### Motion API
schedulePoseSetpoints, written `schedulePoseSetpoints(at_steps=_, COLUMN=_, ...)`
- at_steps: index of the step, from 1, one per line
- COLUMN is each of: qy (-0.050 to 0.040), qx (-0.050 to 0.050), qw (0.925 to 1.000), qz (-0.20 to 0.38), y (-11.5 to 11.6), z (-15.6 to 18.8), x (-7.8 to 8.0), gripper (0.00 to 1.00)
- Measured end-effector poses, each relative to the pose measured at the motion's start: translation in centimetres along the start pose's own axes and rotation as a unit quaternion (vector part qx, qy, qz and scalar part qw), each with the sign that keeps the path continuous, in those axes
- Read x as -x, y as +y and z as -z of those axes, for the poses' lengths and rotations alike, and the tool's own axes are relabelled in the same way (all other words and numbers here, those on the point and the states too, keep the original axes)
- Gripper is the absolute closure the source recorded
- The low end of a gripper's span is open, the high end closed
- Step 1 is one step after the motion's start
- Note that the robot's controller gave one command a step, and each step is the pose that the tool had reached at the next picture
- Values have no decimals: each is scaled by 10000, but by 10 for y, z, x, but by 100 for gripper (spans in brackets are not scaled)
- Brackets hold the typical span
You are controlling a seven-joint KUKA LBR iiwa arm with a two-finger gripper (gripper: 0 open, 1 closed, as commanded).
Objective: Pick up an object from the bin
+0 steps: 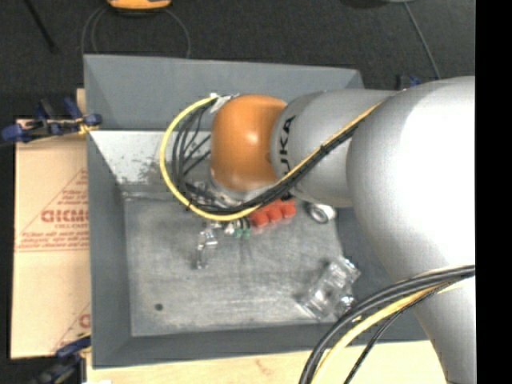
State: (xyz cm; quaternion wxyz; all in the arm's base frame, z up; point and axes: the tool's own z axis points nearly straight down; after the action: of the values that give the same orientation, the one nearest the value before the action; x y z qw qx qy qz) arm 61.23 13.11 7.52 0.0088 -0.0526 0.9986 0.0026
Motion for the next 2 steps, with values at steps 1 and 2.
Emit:
schedulePoseSetpoints(at_steps=1, qy=8, qx=-5, qw=9983, qz=-584, y=-59, z=1, x=-18, gripper=0)
schedulePoseSetpoints(at_steps=2, qy=54, qx=-32, qw=9986, qz=-522, y=-181, z=51, x=-17, gripper=0)
